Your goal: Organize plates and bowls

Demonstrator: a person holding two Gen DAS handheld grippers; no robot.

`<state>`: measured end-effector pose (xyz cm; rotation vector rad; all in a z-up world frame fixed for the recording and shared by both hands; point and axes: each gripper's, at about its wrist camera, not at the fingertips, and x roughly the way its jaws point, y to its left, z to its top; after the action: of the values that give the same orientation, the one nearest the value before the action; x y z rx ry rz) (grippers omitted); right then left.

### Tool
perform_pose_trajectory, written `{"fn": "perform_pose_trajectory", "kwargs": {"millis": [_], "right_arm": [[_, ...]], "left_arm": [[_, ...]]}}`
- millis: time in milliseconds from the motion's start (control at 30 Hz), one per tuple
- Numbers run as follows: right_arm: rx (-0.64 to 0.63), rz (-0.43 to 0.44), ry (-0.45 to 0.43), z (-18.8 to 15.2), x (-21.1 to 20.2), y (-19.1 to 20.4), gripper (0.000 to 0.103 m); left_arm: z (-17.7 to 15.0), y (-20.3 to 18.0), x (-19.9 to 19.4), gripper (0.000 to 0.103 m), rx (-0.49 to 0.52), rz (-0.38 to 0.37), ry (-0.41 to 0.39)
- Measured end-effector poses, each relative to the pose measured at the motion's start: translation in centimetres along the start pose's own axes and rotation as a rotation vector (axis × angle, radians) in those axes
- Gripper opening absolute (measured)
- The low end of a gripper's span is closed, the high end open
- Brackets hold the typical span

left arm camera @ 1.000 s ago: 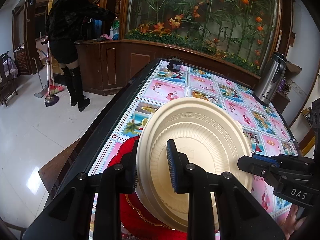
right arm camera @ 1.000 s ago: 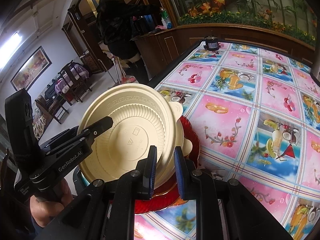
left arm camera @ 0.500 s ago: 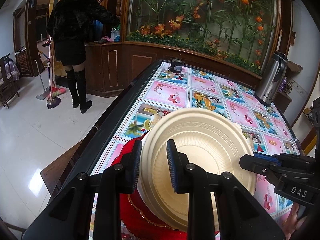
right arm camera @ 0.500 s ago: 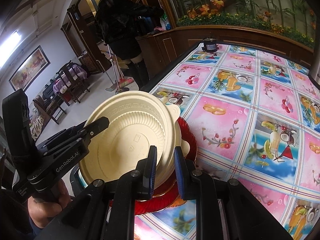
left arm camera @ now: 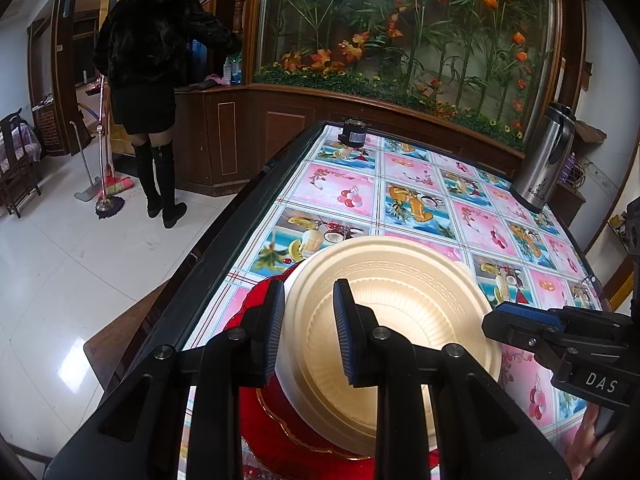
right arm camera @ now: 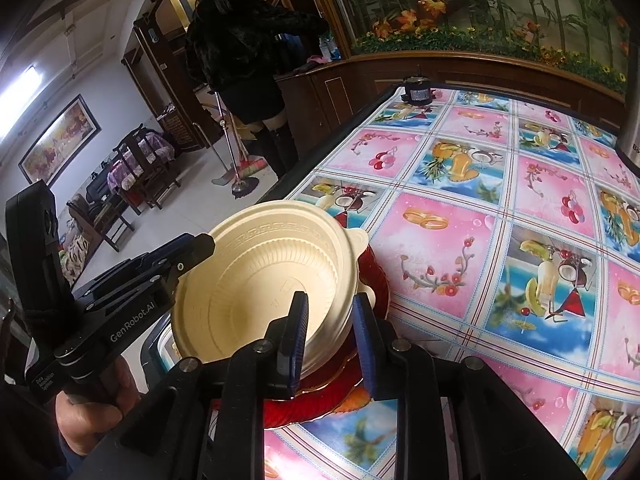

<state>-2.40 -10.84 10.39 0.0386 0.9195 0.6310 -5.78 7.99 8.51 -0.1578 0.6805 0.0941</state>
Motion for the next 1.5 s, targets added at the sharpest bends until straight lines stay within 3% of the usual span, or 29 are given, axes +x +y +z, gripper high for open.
{"fn": "perform_pose_trajectory", "kwargs": {"millis": [767, 1067, 1233, 1400, 1500], "right_arm": [[0.005, 0.01, 0.008, -0.8, 0.0, 0.1, 0.029], [0.018, 0.011, 0.003, -1.0, -0.4, -0.2, 0.029], [0.04, 0.01, -0.011, -1.1, -0.9, -1.0, 0.031], [0.087, -0.008, -0.027, -1.3, -1.5, -2.9, 0.032], [0.119, -0.021, -0.023, -1.8, -1.5, -4.2, 0.034]], "left_arm": [[-0.6, -0.8, -0.2, 0.024, 0.033, 0.045, -0.01], [-0.8, -1.2, -0.2, 0.031, 0.042, 0.041, -0.01], [-0.8, -1.1, -0.5, 0.05, 0.04, 0.042, -0.025], [-0.1, 0.9, -1.7, 0.05, -0.01, -0.023, -0.04], [0.2, 3.7, -1.8, 0.05, -0.072, -0.023, -0.033]]}}
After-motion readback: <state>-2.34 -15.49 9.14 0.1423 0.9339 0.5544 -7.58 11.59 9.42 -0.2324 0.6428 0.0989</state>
